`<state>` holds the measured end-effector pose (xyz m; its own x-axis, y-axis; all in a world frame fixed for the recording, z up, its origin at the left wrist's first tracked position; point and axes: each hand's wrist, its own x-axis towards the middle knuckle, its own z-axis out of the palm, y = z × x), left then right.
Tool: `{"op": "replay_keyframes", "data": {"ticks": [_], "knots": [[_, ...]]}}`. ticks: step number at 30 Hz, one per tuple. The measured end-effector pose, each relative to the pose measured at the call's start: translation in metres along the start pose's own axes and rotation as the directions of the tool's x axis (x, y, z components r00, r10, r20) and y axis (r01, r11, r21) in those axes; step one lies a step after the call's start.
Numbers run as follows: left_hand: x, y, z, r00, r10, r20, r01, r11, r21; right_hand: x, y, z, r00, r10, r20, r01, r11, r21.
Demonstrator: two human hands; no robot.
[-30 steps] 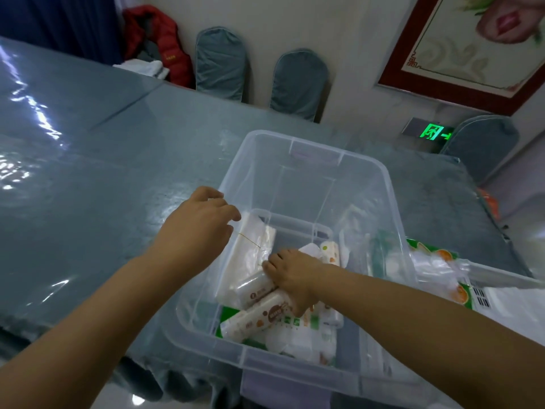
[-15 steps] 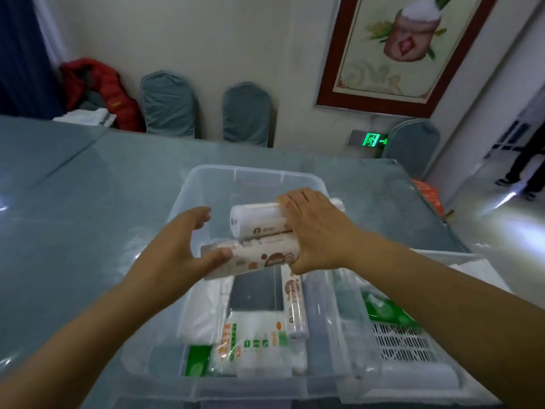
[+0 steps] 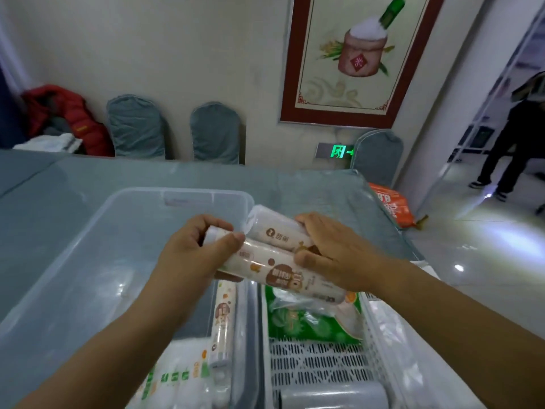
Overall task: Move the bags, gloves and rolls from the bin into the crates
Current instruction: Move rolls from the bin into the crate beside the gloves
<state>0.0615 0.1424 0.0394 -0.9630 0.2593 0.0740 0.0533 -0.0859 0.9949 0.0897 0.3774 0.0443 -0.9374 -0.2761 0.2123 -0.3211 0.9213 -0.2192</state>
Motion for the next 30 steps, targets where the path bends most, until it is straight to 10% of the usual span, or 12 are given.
{"op": "replay_keyframes", "data": {"ticks": [8,19,30], "knots": [[-0.003,-0.018,0.099,0.997,-0.023,0.069,0.004,0.966,0.259,-0.044,0.097,0.018,0.994,0.104,0.021,-0.105,0.993,0.060],[-0.033,-0.030,0.097,0.969,0.135,-0.206,-0.033,0.900,0.434,-0.106,0.142,0.108,0.951,0.209,0.228,-0.268,0.924,0.273],[-0.046,-0.043,0.105,0.863,0.273,-0.426,0.029,0.814,0.580,-0.121,0.105,0.195,0.906,-0.239,0.349,0.273,0.961,-0.051]]}}
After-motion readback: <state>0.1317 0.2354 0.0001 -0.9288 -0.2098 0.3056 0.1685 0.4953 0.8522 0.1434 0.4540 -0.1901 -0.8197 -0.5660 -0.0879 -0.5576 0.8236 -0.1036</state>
